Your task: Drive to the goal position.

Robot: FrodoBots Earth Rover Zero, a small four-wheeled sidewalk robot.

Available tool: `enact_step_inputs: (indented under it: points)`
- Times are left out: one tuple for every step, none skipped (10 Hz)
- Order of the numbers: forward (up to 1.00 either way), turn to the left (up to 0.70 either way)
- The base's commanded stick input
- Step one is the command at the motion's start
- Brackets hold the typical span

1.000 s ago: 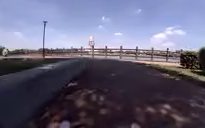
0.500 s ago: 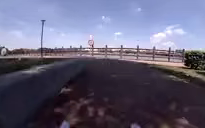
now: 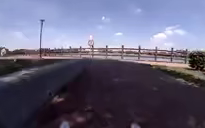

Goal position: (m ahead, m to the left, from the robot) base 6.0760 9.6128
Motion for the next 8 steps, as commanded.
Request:
enact_step_inputs:
  points:
    - [0.7, -0.35]
    - [0.7, -0.19]
    - [0.7, -0.01]
    - [0.7, 0.0]
    - [0.7, 0.0]
    - [0.7, 0.0]
    - [0.7, 0.0]
    - [0.7, 0.0]
